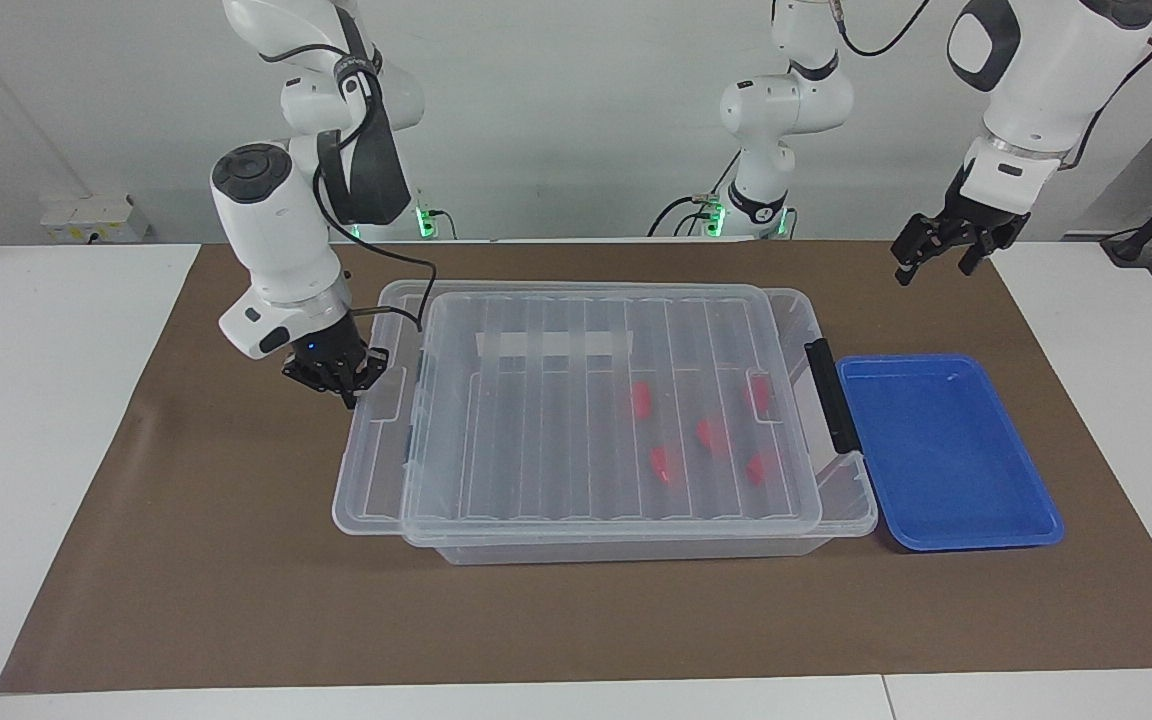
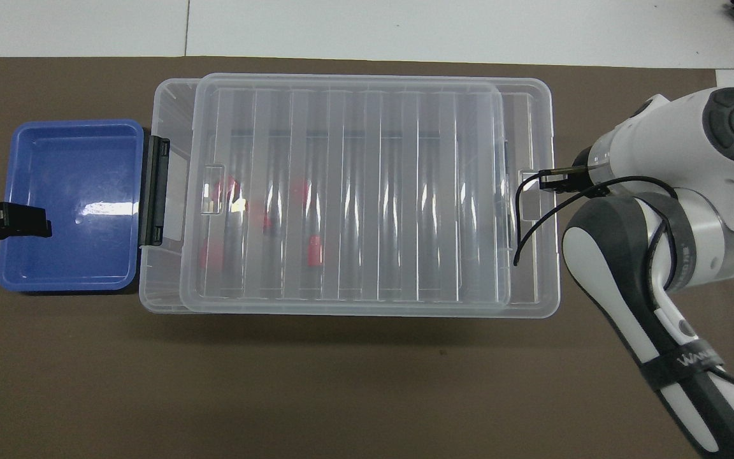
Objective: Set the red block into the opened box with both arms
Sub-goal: 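Slide the lid fully shut over the box with the right gripper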
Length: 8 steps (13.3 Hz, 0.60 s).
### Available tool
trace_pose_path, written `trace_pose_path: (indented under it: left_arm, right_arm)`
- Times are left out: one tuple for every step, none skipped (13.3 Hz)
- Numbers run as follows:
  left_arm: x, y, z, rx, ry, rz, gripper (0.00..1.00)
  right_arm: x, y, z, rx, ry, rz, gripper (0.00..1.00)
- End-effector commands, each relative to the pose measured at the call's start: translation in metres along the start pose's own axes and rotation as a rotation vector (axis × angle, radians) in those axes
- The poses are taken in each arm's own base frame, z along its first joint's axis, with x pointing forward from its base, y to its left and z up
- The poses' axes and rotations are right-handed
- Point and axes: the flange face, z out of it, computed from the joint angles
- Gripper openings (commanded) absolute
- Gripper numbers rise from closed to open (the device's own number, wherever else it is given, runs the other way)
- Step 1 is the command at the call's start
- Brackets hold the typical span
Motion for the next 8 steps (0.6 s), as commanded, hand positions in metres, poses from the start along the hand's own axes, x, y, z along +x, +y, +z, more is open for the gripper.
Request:
trace_pose_path:
  left_arm:
    - [-0.007,-0.003,0.000,-0.014,0.017,-0.006,1.00]
    - [-0.007,-0.003,0.000,-0.015,0.018,-0.004,1.00]
    - [-0.007,-0.003,0.000,-0.014,0.017,-0.004,1.00]
    - [-0.007,-0.003,0.000,-0.015,0.017,-0.006,1.00]
    - [-0.007,-0.004,0.000,-0.015,0.018,-0.007,1.00]
    - [-0.007,-0.004,0.000,-0.015,0.017,-0.007,1.00]
    - [-0.007,-0.003,0.000,-0.014,0.017,-0.006,1.00]
    - [-0.007,-0.003,0.000,-0.013,0.017,-0.004,1.00]
  right_arm:
    - [-0.007,-0.009,0.001,0.048,0.002,0.045,0.00]
    - [-0.007,-0.009,0.001,0.050,0.004,0.046,0.00]
    - [-0.006,-0.009,0.000,0.053,0.016,0.047,0.00]
    - [-0.006,-0.012,0.000,0.055,0.018,0.045,0.00]
    - [-0.007,-0.021,0.001,0.057,0.017,0.042,0.00]
    - [-0.007,-0.023,0.001,0.057,0.016,0.045,0.00]
    - [-0.007,-0.025,0.002,0.058,0.016,0.044,0.00]
    - [-0.007,-0.030,0.004,0.059,0.016,0.036,0.00]
